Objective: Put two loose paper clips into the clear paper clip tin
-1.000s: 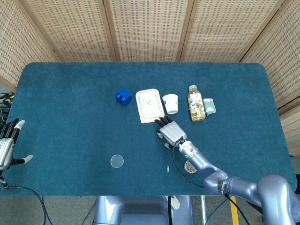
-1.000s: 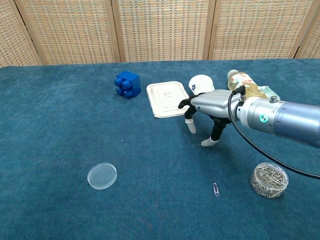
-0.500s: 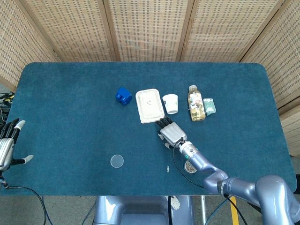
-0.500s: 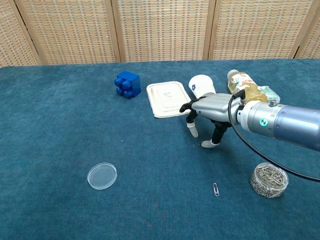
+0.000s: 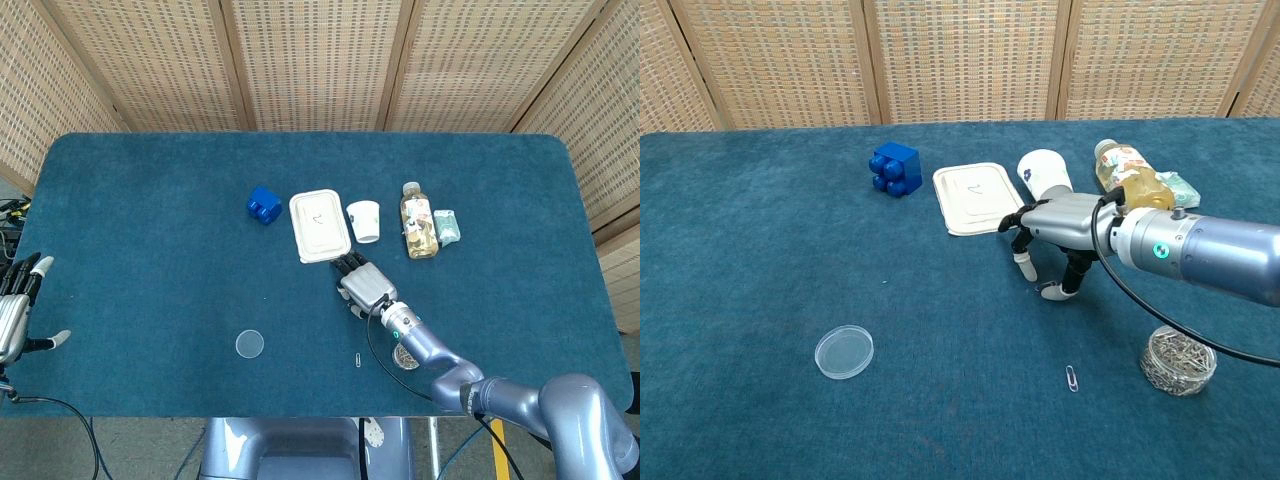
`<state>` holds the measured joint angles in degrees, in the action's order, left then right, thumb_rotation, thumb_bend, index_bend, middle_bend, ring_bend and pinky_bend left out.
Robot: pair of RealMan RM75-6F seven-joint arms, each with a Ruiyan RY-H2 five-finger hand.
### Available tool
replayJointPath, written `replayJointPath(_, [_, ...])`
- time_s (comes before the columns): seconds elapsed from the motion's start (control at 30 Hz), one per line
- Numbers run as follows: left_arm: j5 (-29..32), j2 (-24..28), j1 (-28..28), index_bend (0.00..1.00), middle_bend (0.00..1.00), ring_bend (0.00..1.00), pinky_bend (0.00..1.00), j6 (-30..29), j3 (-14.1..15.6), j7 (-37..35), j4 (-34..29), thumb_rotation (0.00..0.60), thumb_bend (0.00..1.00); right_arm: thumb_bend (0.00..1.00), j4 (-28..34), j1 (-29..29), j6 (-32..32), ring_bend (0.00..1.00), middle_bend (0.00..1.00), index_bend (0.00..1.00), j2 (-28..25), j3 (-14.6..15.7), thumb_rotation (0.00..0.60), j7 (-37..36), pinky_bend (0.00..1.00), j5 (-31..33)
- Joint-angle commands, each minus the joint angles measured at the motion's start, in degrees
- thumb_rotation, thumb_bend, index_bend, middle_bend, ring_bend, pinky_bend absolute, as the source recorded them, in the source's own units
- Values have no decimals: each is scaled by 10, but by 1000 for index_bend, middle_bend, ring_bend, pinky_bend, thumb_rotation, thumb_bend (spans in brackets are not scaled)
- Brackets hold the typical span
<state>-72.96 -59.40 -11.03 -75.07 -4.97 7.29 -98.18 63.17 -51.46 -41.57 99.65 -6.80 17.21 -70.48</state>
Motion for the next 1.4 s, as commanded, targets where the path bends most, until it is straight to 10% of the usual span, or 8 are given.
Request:
replayJointPath(0.03, [0,0,0,0,0,0,0,0,0,0,0,600,0,315,0,0,2,0,68,542,0,2,600,4,0,1])
replayJointPath(1.4, [-8,3,1,0,0,0,0,-3,3,-3,-6,600,0,440,74,20,-38,0,80,640,-51,6,600,22,0,-16])
